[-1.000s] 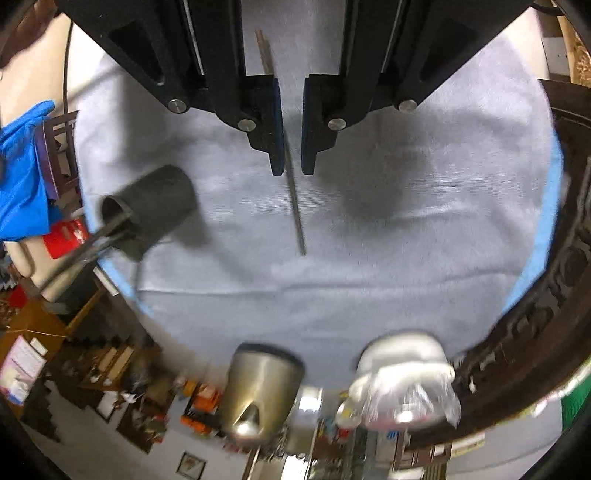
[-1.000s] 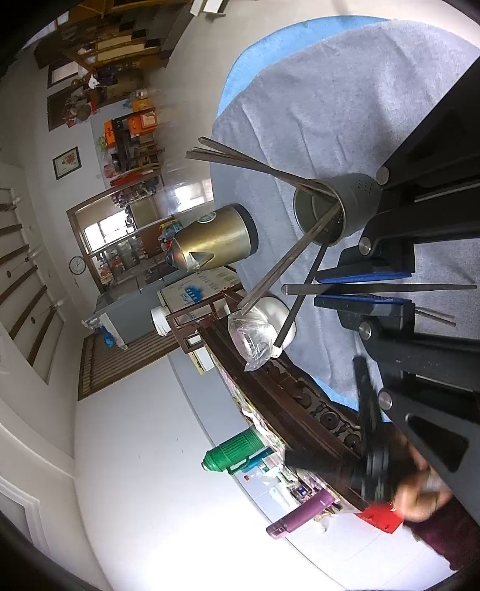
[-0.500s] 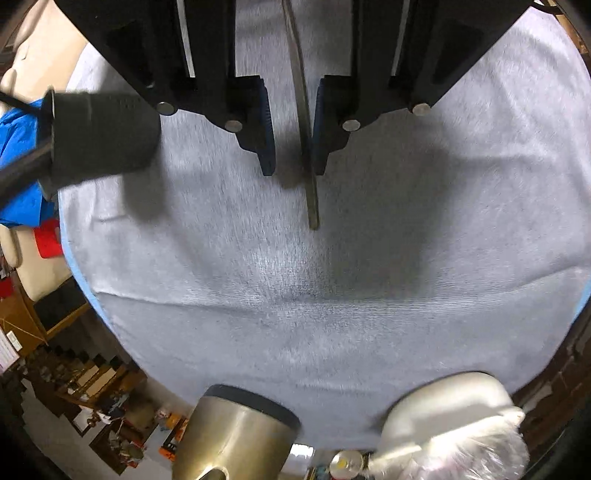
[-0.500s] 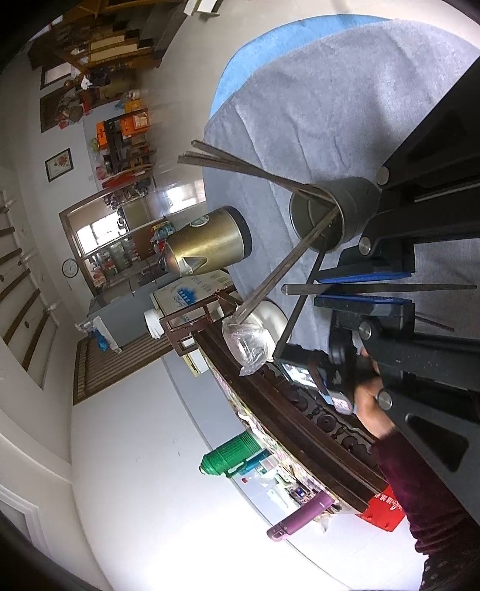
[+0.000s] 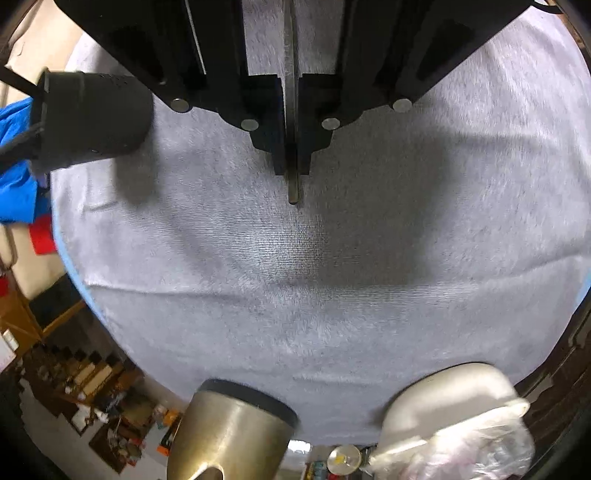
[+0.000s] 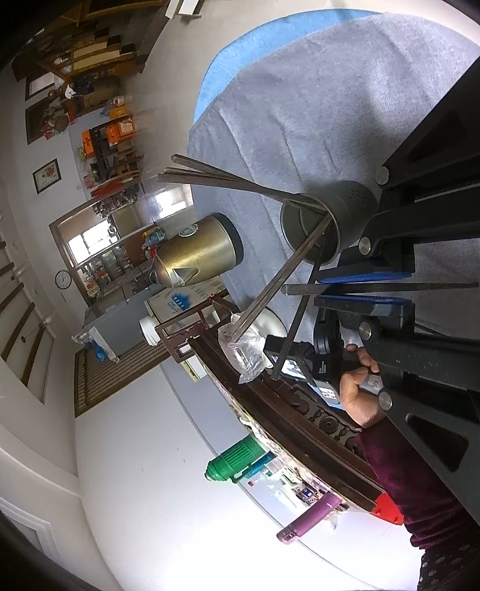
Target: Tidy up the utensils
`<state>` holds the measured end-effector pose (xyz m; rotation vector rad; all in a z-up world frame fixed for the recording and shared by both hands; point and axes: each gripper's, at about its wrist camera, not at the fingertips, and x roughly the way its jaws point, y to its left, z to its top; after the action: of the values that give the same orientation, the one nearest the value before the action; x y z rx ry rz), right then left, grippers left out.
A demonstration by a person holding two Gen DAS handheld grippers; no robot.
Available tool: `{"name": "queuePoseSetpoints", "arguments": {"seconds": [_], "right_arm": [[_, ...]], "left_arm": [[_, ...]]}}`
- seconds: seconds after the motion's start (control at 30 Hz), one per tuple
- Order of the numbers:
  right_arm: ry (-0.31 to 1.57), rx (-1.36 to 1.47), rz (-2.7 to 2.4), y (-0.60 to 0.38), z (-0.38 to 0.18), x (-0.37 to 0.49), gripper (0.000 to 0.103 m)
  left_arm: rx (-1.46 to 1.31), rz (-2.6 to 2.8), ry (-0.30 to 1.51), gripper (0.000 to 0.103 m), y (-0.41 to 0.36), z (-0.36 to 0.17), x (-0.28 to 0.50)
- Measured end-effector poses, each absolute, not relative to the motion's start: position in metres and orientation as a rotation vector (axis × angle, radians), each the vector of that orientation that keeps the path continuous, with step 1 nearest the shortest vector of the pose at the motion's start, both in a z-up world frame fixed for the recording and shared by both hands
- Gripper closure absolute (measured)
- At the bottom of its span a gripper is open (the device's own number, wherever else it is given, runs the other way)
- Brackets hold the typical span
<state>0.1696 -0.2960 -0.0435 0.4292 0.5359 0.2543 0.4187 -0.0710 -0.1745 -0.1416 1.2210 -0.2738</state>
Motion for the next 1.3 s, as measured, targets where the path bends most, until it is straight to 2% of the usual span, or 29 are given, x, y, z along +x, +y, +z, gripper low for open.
{"name": "queuePoseSetpoints", "arguments": {"seconds": [0.4,0.53,0.87,1.3], "right_arm": [[0.484,0.4,0.26,-0.28,-0.031,0.151,0.096],[0.465,0.378,0.261,-0.27,-0.024,0.141,0.096],[0.426,0.323,0.267,-0.254,-0.009,0.125,0.096],[0.345,0.283,0.23,-0.271,0.019,0.12,0.096]], "left_arm": [[-0.165,-0.333,0.878,0.098,-0.045,-0.059,0.319],[-0.178,-0.35,0.806,0.098,-0.034,-0.035,0.285],[-0.191,-0.381,0.624,0.098,-0.024,0.007,0.219],[-0.17,-0.446,0.52,0.098,-0.04,0.055,0.195]]}}
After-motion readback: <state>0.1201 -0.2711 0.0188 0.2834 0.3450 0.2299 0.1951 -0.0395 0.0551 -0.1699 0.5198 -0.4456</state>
